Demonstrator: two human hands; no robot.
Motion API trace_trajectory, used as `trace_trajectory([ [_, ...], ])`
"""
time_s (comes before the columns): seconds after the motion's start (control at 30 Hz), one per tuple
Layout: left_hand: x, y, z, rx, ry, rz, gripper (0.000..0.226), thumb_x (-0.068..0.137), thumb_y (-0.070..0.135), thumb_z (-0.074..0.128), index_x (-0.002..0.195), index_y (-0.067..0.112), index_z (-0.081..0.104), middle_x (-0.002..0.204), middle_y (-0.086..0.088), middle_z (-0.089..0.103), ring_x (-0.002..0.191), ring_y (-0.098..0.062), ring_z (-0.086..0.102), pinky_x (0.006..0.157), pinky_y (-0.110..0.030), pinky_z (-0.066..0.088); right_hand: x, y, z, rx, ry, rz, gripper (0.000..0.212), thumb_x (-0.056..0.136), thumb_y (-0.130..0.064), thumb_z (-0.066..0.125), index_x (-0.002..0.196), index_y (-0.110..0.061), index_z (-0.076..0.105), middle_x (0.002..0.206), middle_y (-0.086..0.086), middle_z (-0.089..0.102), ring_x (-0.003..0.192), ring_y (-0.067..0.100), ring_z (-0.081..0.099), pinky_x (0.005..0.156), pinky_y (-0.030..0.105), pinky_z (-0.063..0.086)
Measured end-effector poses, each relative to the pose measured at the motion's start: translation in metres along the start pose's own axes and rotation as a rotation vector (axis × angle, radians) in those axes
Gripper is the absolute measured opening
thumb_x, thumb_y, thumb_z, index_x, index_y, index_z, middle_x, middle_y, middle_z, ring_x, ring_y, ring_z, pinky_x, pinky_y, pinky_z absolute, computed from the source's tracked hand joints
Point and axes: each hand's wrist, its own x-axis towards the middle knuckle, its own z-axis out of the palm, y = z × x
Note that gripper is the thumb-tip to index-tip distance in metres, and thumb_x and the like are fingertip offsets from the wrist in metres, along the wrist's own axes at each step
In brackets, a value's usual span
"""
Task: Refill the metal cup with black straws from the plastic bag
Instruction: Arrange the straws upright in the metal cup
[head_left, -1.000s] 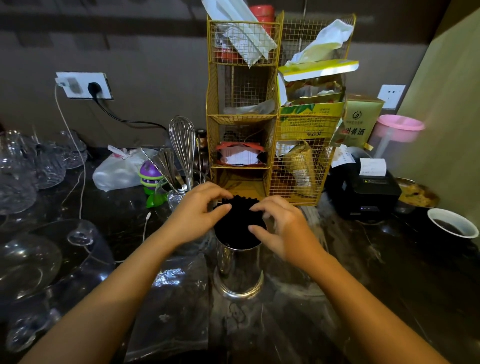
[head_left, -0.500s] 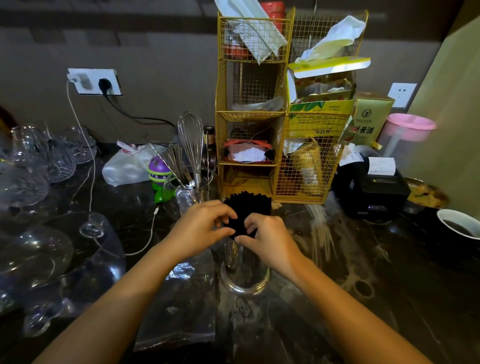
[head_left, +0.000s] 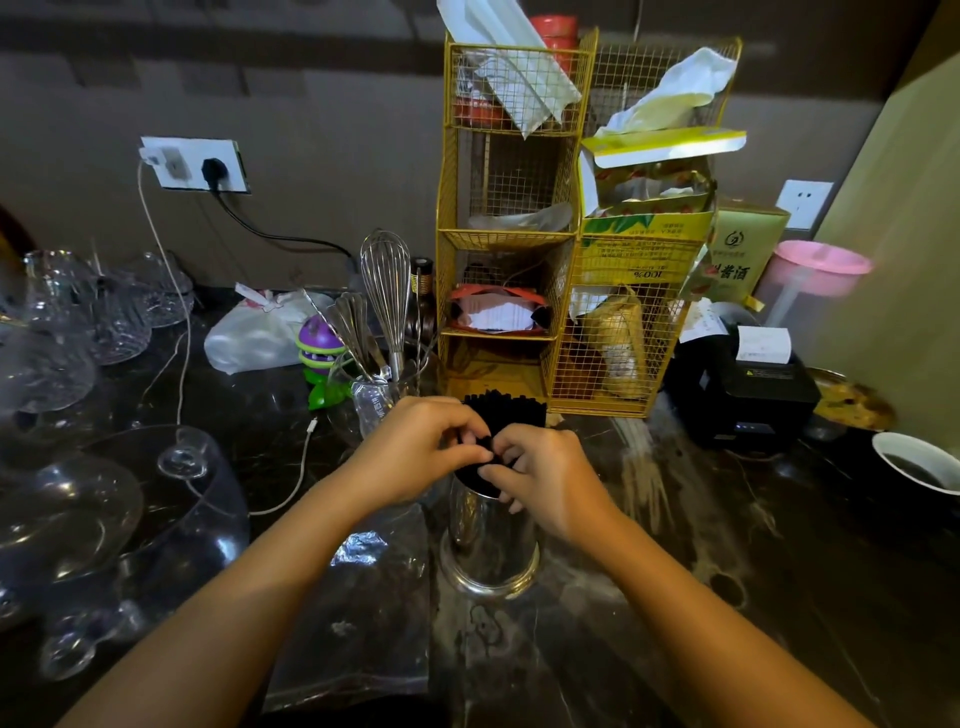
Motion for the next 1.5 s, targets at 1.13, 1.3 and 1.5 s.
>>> trace_trajectory([
  [1.13,0.049,0.062,-0.038,-0.631,0.460,0.026,0.016,0.077,0.023,0.060,0.064,0.016,0.065,0.052,0.008,0.066,0.048,-0.005,0.058,0.044,-0.013,0.043,0.014,-0.052,-0.136,0.897,0.770,-0.226,0.018,0.084,-0.007,0.055,0.071,-0.019,0.059,0.049,-0.010,0.065,0.052,0.001,0.061,0.052,0.011,0.050],
  [1.3,0.065,0.055,-0.032,-1.092,0.351,-0.147,0.023,0.067,0.033,0.057,0.081,0.020,0.068,0.077,0.006,0.076,0.082,-0.012,0.069,0.062,-0.018,0.056,0.023,-0.046,-0.093,1.239,0.717,-0.046,0.013,0.084,-0.003,0.054,0.074,-0.012,0.056,0.049,-0.007,0.064,0.052,0.003,0.063,0.050,0.013,0.052],
  [1.5,0.079,0.055,-0.036,-1.207,0.531,-0.177,0.019,0.085,0.014,0.051,0.071,0.012,0.064,0.063,0.003,0.074,0.067,-0.009,0.069,0.056,-0.017,0.055,0.027,-0.040,-0.060,1.365,0.622,0.143,0.010,0.082,0.000,0.055,0.076,-0.007,0.059,0.063,0.005,0.060,0.049,0.005,0.063,0.047,0.015,0.051],
])
